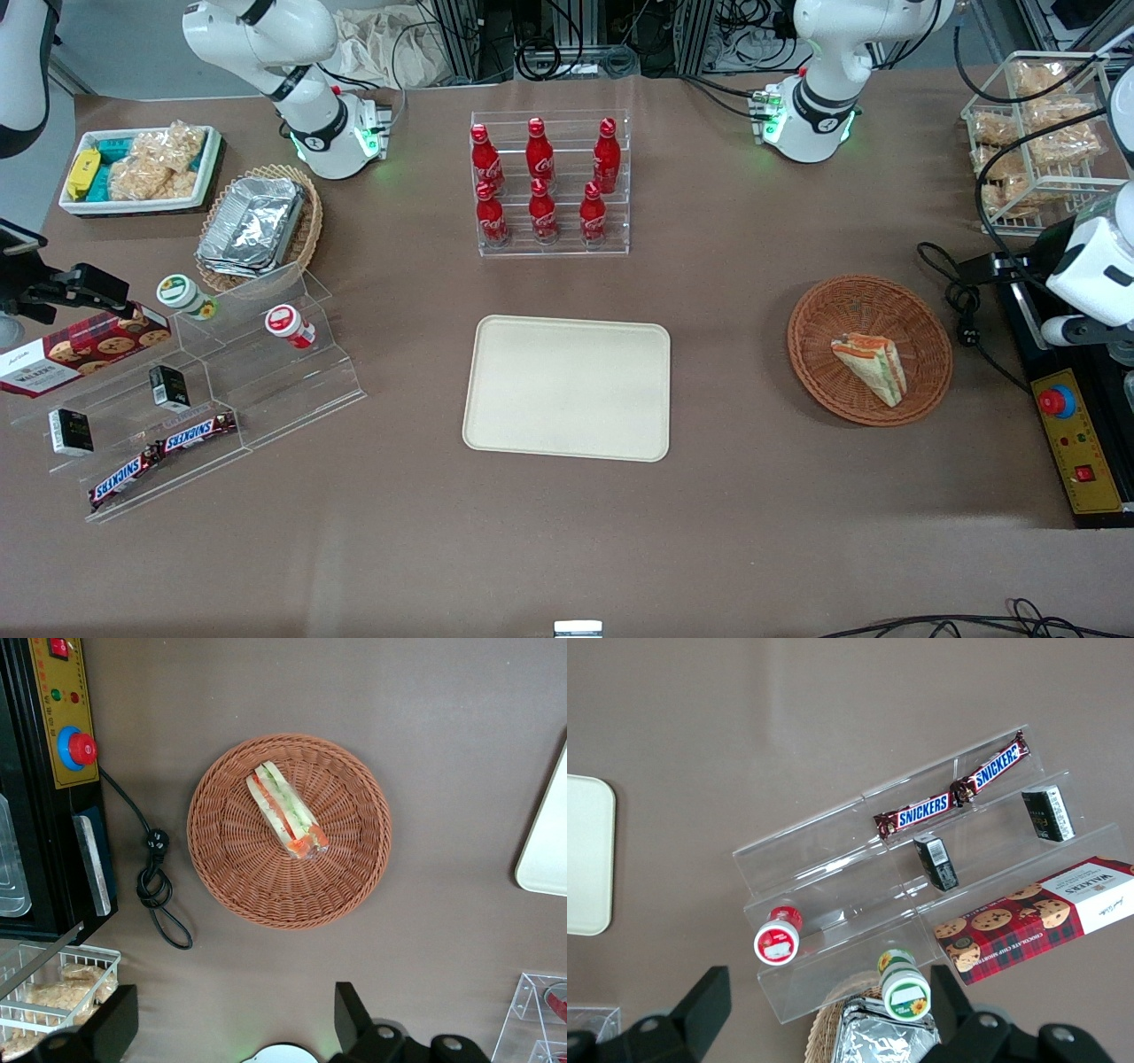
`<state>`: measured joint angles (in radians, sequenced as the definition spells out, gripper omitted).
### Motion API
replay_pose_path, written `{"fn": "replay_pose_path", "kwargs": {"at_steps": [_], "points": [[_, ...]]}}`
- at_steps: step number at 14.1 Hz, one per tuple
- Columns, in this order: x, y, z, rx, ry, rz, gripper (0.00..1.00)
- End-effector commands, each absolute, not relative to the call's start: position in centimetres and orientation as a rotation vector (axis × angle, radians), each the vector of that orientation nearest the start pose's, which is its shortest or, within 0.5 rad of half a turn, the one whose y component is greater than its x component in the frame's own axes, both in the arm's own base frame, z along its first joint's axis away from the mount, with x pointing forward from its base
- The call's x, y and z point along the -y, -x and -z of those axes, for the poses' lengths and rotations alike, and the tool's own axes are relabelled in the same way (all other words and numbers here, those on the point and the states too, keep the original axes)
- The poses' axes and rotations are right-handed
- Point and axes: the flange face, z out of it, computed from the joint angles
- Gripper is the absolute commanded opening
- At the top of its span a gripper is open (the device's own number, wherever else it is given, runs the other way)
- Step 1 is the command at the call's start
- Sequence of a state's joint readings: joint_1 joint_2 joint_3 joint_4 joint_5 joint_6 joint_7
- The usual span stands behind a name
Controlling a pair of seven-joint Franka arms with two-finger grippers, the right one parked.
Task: Place sandwich from basket to tray
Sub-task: 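Move the left gripper down over the wrapped sandwich in the wicker basket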
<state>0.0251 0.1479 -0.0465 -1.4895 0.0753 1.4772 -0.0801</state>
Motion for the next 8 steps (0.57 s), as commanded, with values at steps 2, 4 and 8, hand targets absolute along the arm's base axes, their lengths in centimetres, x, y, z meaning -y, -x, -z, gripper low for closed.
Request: {"fn": "replay_pose_path", "kwargs": {"at_steps": [2, 4, 8], "points": [[0.9, -59.4, -56.1, 0.079, 3.058, -0.278, 0.99], [0.5, -59.6, -55.9, 0.088, 3.06, -0.282, 0.99], [0.3, -60.5, -52.1, 0.179, 3.096, -0.276, 0.99]]}}
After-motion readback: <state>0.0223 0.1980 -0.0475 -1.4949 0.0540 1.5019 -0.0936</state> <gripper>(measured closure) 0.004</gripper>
